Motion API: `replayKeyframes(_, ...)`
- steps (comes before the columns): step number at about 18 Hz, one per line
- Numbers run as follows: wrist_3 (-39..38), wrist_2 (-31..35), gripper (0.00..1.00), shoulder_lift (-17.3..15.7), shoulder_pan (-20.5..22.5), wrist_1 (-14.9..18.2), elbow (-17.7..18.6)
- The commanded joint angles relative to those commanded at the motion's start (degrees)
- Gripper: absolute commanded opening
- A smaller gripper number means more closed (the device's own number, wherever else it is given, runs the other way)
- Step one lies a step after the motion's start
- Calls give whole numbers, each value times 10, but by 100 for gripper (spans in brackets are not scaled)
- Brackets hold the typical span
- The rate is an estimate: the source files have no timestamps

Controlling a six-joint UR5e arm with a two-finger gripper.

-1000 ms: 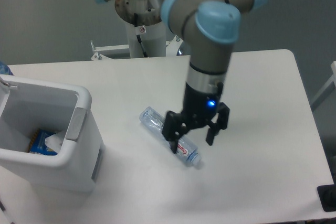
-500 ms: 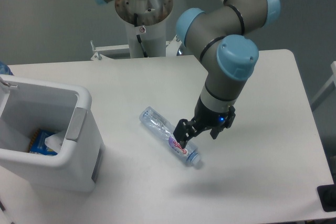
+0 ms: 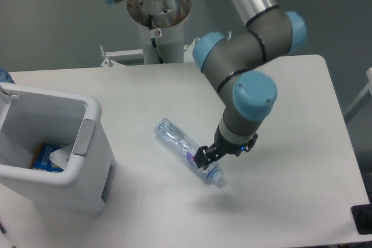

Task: Place the trash in the trash can
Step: 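Reposition the gripper along the bottle toward its cap end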

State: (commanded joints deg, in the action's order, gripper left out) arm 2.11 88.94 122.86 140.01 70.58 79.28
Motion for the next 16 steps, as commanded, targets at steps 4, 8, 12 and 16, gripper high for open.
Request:
replayKeyframes(4,-34,4,95,9,-1,-3,-7)
replayKeyframes(8,-63,25,94,24,-6,-6,-10)
replayKeyframes(12,-85,42,94,35,-11,-30,-11)
replayKeyframes(16,-96,44,93,47,-12,-31,-11)
